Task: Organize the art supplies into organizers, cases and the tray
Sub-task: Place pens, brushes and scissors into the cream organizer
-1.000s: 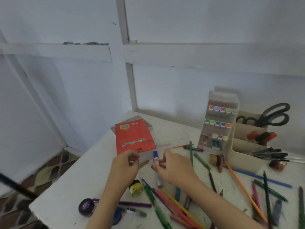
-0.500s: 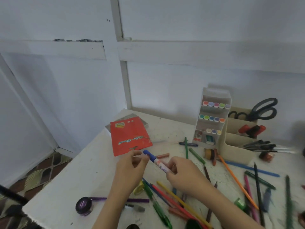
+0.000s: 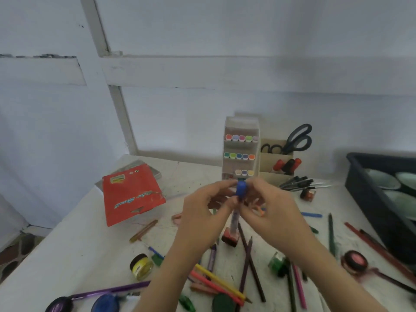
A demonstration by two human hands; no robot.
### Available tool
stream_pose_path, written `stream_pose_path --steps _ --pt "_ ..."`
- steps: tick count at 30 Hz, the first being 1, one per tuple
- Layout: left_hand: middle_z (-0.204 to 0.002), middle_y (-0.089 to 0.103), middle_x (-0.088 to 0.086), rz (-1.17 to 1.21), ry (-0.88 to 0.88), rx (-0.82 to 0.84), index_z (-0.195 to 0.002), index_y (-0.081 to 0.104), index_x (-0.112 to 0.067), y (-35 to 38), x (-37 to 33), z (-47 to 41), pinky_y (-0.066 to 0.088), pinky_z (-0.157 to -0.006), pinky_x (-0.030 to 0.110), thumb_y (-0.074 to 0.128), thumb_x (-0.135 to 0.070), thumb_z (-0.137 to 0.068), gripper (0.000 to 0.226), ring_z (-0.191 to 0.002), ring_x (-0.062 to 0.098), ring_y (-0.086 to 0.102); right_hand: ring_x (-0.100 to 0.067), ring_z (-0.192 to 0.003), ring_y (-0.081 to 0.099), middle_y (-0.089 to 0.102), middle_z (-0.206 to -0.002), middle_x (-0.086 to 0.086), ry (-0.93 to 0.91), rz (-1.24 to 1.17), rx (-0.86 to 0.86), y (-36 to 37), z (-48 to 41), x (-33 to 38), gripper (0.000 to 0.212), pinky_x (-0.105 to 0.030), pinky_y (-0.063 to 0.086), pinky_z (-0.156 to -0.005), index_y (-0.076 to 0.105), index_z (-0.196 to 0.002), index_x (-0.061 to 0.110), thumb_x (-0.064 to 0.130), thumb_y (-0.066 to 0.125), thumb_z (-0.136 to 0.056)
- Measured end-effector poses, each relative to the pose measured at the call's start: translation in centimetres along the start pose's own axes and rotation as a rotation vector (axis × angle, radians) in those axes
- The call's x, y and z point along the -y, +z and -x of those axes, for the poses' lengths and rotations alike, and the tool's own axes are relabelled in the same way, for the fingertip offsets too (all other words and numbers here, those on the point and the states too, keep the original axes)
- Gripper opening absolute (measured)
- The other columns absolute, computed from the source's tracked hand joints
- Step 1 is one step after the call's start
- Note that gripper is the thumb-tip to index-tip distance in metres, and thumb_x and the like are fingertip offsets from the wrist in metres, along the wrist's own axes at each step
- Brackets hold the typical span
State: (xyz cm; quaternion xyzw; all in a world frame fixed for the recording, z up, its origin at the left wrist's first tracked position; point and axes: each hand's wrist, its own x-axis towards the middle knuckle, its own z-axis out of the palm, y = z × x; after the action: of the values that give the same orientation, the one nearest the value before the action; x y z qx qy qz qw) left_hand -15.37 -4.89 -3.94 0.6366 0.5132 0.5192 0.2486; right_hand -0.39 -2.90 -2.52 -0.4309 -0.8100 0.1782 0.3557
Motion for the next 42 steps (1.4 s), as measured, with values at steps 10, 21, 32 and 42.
stream_pose_path --steps 10,21,32,42 --pt "-0.085 0.068 -0.017 -0.095 -0.116 0.104 -0.091 0.060 -0.042 1.4 2.4 1.9 0.046 -0.072 0.006 0.062 -0.005 -0.087 0.037 -0.083 -0.006 0.062 0.007 -0.064 0.060 0.059 -0.079 0.007 -0.036 0.119 -0.492 -7.2 -5.0 -4.8 0.032 0.001 0.042 -0.060 0.044 -0.115 0.012 0.005 0.061 -0.088" --pt "-0.097 0.069 -0.023 -0.177 -0.266 -0.047 -0.095 0.067 -0.030 -3.8 5.9 4.1 0.052 -0.076 0.015 0.062 -0.006 -0.087 0.026 -0.086 -0.002 0.064 -0.023 -0.070 0.063 0.069 -0.091 -0.008 0.077 0.430 -0.221 -4.3 -6.7 -9.4 0.029 -0.031 0.048 -0.072 0.050 -0.120 0.012 0.015 0.055 -0.092" --pt "-0.084 0.067 -0.018 -0.310 -0.265 -0.187 -0.091 0.066 -0.028 -6.3 6.5 5.1 0.042 -0.067 0.001 0.064 -0.004 -0.085 0.025 -0.077 -0.006 0.061 -0.035 -0.109 0.054 0.062 -0.117 -0.014 0.077 0.679 -0.214 -2.8 -5.8 -10.6 0.029 -0.048 0.037 -0.094 0.063 -0.116 0.009 0.019 0.052 -0.091" --pt "-0.150 0.034 0.009 -0.958 -0.503 0.112 -0.143 0.037 -0.028 -12.7 11.2 -0.3 0.028 -0.110 0.046 0.074 -0.027 -0.077 0.076 -0.137 0.028 0.032 -0.014 -0.091 0.052 0.061 -0.097 -0.001 -0.312 0.322 -0.296 4.3 -4.2 -5.1 0.025 -0.020 0.028 -0.082 0.061 -0.106 0.013 0.012 0.055 -0.081"
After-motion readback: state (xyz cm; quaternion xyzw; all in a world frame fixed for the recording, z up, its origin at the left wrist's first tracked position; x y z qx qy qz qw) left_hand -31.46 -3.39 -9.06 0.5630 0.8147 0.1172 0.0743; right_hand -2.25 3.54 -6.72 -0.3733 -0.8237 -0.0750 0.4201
